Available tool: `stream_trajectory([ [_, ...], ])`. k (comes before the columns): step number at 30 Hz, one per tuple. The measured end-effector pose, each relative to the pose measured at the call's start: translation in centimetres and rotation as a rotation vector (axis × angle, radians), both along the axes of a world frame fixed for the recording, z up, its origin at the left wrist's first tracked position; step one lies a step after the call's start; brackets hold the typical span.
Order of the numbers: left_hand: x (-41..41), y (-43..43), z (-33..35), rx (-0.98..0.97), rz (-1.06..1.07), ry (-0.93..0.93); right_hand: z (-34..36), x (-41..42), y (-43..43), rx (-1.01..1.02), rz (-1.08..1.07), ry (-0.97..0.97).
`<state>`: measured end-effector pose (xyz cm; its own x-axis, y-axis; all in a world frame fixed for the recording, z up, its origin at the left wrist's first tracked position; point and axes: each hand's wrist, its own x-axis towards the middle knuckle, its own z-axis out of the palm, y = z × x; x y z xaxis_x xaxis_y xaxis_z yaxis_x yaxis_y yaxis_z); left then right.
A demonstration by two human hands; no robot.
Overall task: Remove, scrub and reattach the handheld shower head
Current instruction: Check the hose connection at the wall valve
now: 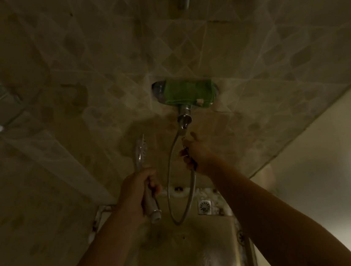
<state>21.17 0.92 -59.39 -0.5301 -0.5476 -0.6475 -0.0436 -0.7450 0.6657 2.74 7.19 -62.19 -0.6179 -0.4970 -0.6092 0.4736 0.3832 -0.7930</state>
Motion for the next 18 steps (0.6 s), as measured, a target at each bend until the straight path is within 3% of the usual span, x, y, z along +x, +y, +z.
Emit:
stream_trajectory([
  [2, 0.0, -0.1, -0.6, 0.216, -0.007, 0.143, -0.3, -0.5, -0.5, -0.008, 0.08, 0.095],
  [4, 0.0, -0.2, -1.0, 0.304, -0.072, 0.204, -0.7, -0.7, -0.8, 0.003, 0.143, 0.171],
  [14, 0.3, 0.9, -2.3, 0.376, -0.096, 0.275, -1.7, -1.8, -1.6, 0.018, 0.206, 0.232],
  [18, 0.8, 0.5, -2.4, 0.352, -0.048, 0.292, -1.8, -1.2, -2.5, 0.073, 0.206, 0.394],
])
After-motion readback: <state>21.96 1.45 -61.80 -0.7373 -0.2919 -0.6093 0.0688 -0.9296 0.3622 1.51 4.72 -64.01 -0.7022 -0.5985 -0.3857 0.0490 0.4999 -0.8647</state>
